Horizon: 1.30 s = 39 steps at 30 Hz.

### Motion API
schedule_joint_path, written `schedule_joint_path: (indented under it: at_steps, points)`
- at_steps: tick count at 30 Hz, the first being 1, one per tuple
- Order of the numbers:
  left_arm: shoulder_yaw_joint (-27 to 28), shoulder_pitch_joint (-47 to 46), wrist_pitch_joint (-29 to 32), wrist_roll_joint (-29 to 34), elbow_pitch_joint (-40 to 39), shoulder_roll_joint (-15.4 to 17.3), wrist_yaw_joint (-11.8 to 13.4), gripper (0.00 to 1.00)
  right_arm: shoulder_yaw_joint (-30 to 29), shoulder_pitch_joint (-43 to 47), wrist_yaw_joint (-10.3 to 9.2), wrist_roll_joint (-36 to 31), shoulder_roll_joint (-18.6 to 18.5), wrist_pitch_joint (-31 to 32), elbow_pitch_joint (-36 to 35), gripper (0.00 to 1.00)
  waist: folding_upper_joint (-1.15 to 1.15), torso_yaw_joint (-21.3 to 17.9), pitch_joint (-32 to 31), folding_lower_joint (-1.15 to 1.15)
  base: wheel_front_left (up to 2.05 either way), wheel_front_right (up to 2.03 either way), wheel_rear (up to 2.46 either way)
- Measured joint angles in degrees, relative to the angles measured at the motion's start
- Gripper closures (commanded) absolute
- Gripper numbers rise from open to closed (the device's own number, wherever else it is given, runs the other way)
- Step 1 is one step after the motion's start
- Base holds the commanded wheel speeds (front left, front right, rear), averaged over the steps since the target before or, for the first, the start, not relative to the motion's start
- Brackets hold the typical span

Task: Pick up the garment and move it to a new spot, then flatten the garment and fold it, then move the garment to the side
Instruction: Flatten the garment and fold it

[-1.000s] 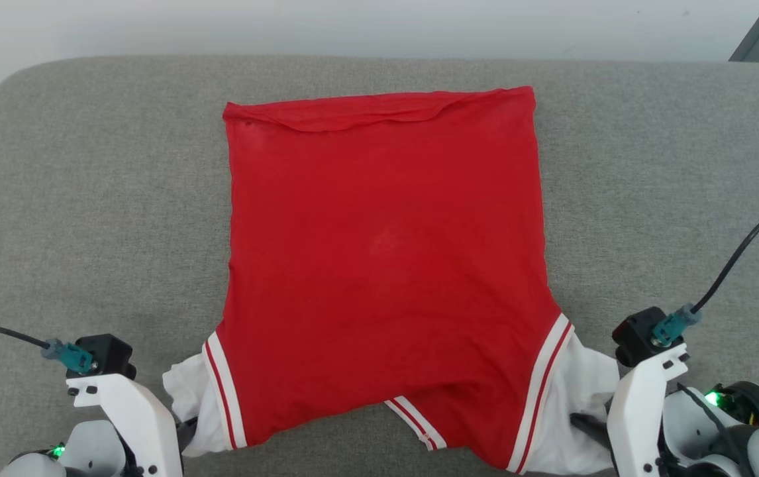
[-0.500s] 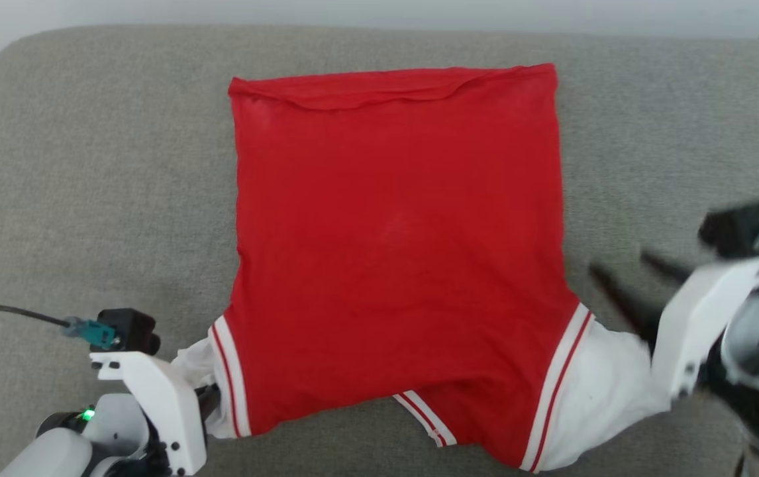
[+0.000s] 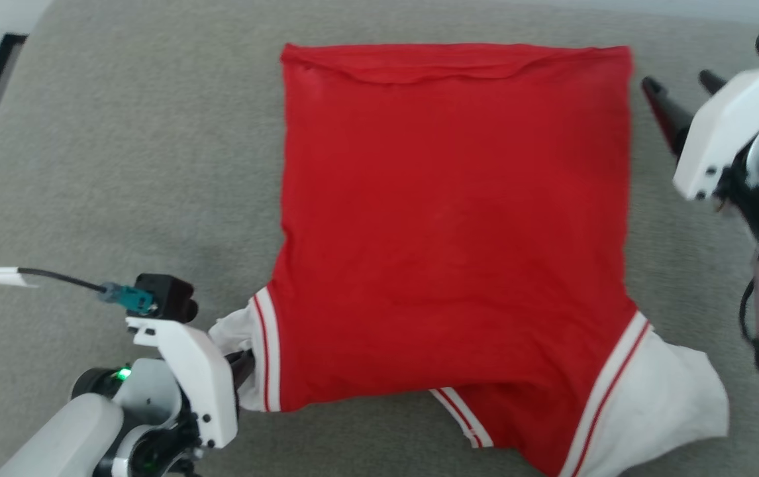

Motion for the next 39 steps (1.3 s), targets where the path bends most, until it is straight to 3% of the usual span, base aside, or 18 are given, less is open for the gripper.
schedule_joint_path:
  at_steps: [8,17,23,24,25,29,33,39]
  points:
    - [-2.3,-3.5,0.5,0.6,2.2,-3.3,-2.5,1.00,-3.0,-12.1,0.00,-5.8,-3.4,-0.1,20.8,0.00,0.00,4.7,1.8,0.00,0.00,0.00,0.00]
    - [-3.7,-6.3,0.4,0.7,5.5,-6.5,-5.0,1.00,-9.3,-19.8,0.00,-12.1,-4.7,2.3,36.7,0.00,0.00,9.1,4.3,0.00,0.00,0.00,0.00]
    - [-4.5,-8.2,-0.1,0.7,8.5,-8.7,-7.0,1.00,-14.6,-23.8,0.02,-15.9,-5.5,7.5,46.0,0.00,0.00,11.7,6.2,0.00,0.00,0.00,0.00]
    - [-4.5,-8.3,-0.2,0.6,8.9,-9.0,-7.3,1.00,-14.9,-24.3,0.03,-16.5,-5.7,8.1,46.7,0.66,0.00,12.0,6.3,0.00,0.00,0.00,0.00]
    - [-4.5,-8.5,-0.3,0.6,9.4,-9.3,-7.5,1.00,-14.9,-24.6,0.03,-17.2,-5.7,8.4,47.1,1.00,0.00,12.1,6.4,0.00,0.00,0.00,0.00]
    - [-4.4,-9.1,-0.8,0.3,10.9,-9.7,-8.3,1.00,-15.5,-24.9,0.03,-19.3,-6.3,6.5,47.7,1.00,0.00,12.0,6.5,0.00,0.00,0.00,0.00]
    - [-3.6,-9.1,-1.4,-0.1,12.2,-9.0,-8.5,1.00,-12.2,-25.5,0.00,-19.3,-5.1,6.0,48.6,1.00,0.00,10.8,5.9,0.00,0.00,0.00,0.00]
    - [-2.1,-7.5,-2.4,-0.9,12.1,-6.9,-7.8,1.00,-2.6,-24.4,0.00,-13.5,-3.9,5.6,47.9,1.00,0.00,7.6,4.1,0.00,0.00,0.00,0.00]
